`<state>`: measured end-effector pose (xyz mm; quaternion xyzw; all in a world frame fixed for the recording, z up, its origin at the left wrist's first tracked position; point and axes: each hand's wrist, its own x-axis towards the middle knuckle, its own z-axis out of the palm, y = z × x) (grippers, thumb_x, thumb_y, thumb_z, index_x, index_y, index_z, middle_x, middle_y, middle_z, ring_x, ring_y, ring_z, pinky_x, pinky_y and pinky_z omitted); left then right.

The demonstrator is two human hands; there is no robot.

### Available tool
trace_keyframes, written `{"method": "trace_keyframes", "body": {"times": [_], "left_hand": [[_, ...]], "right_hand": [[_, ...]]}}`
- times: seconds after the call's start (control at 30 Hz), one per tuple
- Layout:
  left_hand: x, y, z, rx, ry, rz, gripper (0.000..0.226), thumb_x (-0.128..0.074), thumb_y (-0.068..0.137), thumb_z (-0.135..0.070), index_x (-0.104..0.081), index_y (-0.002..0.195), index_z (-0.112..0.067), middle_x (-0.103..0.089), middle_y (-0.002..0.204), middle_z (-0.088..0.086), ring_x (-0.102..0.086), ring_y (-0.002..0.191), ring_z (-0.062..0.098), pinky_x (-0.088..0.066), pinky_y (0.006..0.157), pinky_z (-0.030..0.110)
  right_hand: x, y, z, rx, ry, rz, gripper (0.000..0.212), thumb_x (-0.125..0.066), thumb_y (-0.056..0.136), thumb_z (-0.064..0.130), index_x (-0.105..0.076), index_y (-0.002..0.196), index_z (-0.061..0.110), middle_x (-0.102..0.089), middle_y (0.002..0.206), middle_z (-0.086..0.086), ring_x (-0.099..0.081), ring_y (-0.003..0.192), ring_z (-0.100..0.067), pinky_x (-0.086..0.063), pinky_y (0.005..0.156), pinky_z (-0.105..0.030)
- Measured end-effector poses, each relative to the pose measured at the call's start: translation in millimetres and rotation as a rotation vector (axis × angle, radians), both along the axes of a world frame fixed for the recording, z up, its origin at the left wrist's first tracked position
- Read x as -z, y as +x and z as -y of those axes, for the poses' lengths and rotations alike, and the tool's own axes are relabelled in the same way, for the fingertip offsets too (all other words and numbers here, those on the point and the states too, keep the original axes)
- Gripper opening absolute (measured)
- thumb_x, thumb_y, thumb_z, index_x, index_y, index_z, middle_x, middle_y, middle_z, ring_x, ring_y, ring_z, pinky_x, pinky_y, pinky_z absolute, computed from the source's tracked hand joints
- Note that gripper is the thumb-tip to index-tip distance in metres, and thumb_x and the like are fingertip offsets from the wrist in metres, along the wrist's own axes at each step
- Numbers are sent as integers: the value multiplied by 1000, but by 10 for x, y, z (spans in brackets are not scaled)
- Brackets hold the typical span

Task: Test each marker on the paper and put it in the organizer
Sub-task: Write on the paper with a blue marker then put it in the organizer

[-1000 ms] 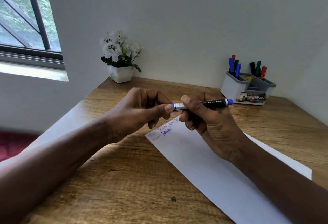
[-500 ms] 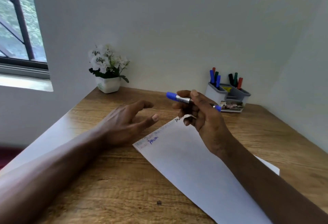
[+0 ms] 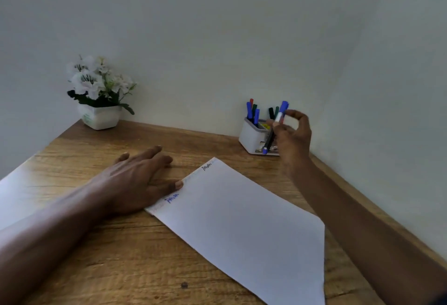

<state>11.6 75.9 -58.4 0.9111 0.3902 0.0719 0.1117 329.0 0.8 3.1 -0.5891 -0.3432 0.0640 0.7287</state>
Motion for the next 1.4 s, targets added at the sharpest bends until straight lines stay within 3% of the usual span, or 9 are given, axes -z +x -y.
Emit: {"method": "trace_keyframes", "body": {"times": [0.13,0.27,0.53,0.67,0.83,1.0,1.13,1.27,1.4], "left_hand": [[0,-7,-9,14,-5,7,118,-2,56,-103,-25,155,-43,-9,170,-10,-21,153,10,-12,126,45],[11,-11,-34,16,5,14,125,4,49,-105,-25,155,-45,-13,169,-14,-24,151,7,-13,126,43],[-39,39,10,-7,-17,-16,86,-22,79,-86,-24,155,-45,-15,166,-19,-25,150,6,-12,125,39],[-18,29,-24,-3,-20,1,90,-19,75,-91,-26,153,-47,-18,164,-22,-29,147,6,-16,123,38],[43,24,-82,1,9,43,87,-21,75,-92,-30,150,-49,-21,162,-24,-32,144,3,-20,122,37],[65,-21,-110,9,21,53,100,-12,62,-100,-32,148,-52,-24,161,-25,-35,142,3,-24,119,36],[24,-35,-61,22,33,110,103,-12,63,-100,-40,147,-47,-31,160,-22,-43,139,8,-32,115,37],[-31,-70,-6,18,-15,247,98,-19,69,-95,-47,146,-41,-42,155,-19,-51,128,9,-45,103,37],[-27,-110,83,12,44,334,91,-24,77,-91,-51,143,-35,-48,150,-15,-54,126,10,-43,100,34]], "right_hand": [[-275,532,-166,227,-33,199,63,-69,93,11,-42,143,39,-69,87,4,-71,74,-8,-60,68,-24],[-490,937,-310,418,-95,429,61,-63,96,10,-41,146,34,-68,85,4,-63,67,-4,-58,69,-29],[-357,1297,-560,391,-234,644,56,-60,95,3,-44,144,27,-67,89,-3,-64,73,-19,-49,65,-25],[-127,1424,-611,321,-442,715,62,-66,87,4,-48,142,23,-72,83,-6,-67,75,-23,-51,72,-30],[42,1577,-643,223,-618,650,56,-63,94,20,-50,148,25,-75,110,-10,-66,110,-32,-50,102,-44],[17,1337,-537,268,-536,840,70,-65,96,25,-31,157,21,-55,137,-18,-52,127,-32,-45,101,-44],[-31,645,-124,-48,-286,901,55,-69,94,22,-49,145,22,-58,134,-5,-55,121,-11,-49,99,-27],[94,-1,487,-488,-424,846,44,-71,95,28,-59,136,33,-57,131,32,-52,125,8,-47,104,-21],[317,-224,867,-675,-584,875,48,-71,94,36,-57,140,38,-51,148,22,-44,140,0,-36,114,-30]]}}
